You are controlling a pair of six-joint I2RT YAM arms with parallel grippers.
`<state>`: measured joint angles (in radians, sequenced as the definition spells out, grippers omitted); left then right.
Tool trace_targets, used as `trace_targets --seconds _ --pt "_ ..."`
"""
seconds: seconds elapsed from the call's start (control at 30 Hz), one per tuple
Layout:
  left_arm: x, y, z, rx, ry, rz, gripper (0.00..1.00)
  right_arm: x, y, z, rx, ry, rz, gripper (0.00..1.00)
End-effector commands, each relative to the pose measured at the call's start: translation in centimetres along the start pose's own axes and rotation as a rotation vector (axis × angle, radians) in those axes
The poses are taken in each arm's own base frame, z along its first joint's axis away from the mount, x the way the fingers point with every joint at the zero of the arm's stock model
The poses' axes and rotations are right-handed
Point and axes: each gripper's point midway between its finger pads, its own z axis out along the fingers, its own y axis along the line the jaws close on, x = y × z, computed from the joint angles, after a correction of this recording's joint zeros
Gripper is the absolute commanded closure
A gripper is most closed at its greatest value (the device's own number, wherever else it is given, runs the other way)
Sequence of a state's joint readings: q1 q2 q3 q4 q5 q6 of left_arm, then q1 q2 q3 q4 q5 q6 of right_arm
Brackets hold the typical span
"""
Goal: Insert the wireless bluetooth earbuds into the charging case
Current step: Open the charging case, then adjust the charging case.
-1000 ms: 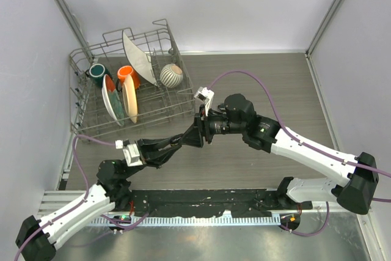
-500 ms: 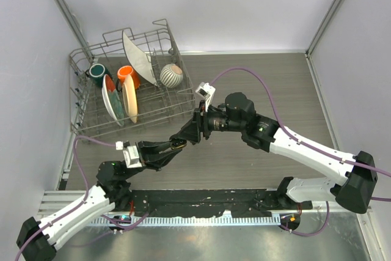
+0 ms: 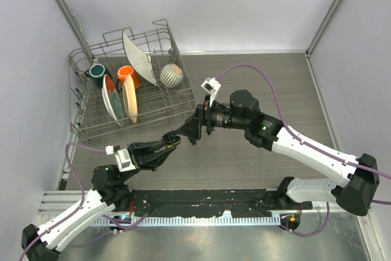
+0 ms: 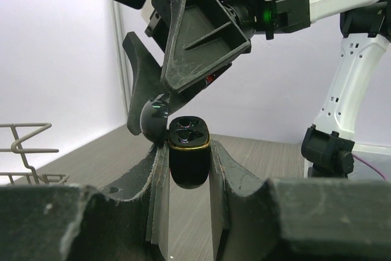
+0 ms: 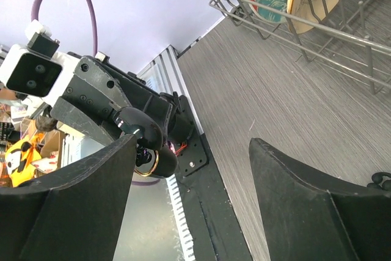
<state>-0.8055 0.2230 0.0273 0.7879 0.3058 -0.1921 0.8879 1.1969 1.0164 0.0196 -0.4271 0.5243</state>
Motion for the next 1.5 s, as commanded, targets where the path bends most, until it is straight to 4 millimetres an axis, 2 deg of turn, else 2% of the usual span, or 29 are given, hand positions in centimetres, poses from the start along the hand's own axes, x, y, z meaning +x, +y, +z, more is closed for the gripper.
trace_targets --seconds 0.0,0.13,0.23,0.27,0.3,0.4,0.5,0.6,0.63,0.67,0.8,0.97,1.2,1.47 --pt "-0.1 0.4 -0.3 -0.021 -0.023 0.031 1.00 -3.4 2.8 -1.6 -0.057 -0.091 -0.013 0.20" --pt "0.3 0.4 -0.2 -0.023 -0.007 0.032 1.00 -3.6 2.4 -2.4 -0.025 -0.115 0.009 0.20" --pt "0.3 0.3 -0.2 -0.014 -0.004 0.037 1.00 -3.7 -0.2 -3.4 0.077 -0.139 0.043 0.22" --pt "0.2 0.3 -0.1 -0.011 -0.005 0.037 1.00 -3.3 -1.5 -3.7 0.113 -0.131 0.070 0.23" --pt "0.2 0.3 -0.1 -0.012 -0.006 0.037 1.00 -3.9 -3.0 -4.3 0.151 -0.157 0.091 0.25" --pt "0.1 0.3 -0.1 -0.010 -0.008 0.039 1.00 -3.7 -5.0 -5.2 0.167 -0.151 0.152 0.30" --pt "-0.1 0.3 -0.1 -0.011 -0.013 0.047 1.00 -2.6 -3.8 -4.7 0.072 -0.067 0.155 0.30" --pt "-0.1 0.4 -0.1 -0.017 -0.014 0.058 1.00 -2.0 -1.5 -4.1 -0.080 -0.016 0.218 0.31" --pt "0.0 0.5 -0.1 -0.022 -0.013 0.060 1.00 -1.2 -1.4 -4.0 -0.105 -0.004 0.248 0.31" --pt "0.0 0.5 -0.1 -0.022 -0.013 0.062 1.00 -2.0 -0.1 -4.2 -0.169 -0.031 0.269 0.31" --pt "0.1 0.8 -0.1 -0.033 -0.009 0.071 1.00 -1.3 1.4 -4.1 -0.215 -0.013 0.297 0.31" --pt "0.0 0.9 0.0 -0.036 -0.009 0.079 1.00 -0.1 3.2 -3.1 -0.258 0.033 0.312 0.31" --pt "-0.3 0.9 0.3 -0.032 -0.010 0.085 1.00 1.3 3.2 -1.5 -0.250 0.073 0.354 0.32" --pt "-0.4 0.8 0.3 -0.026 -0.014 0.088 1.00 1.8 2.6 -0.5 -0.231 0.083 0.391 0.34"
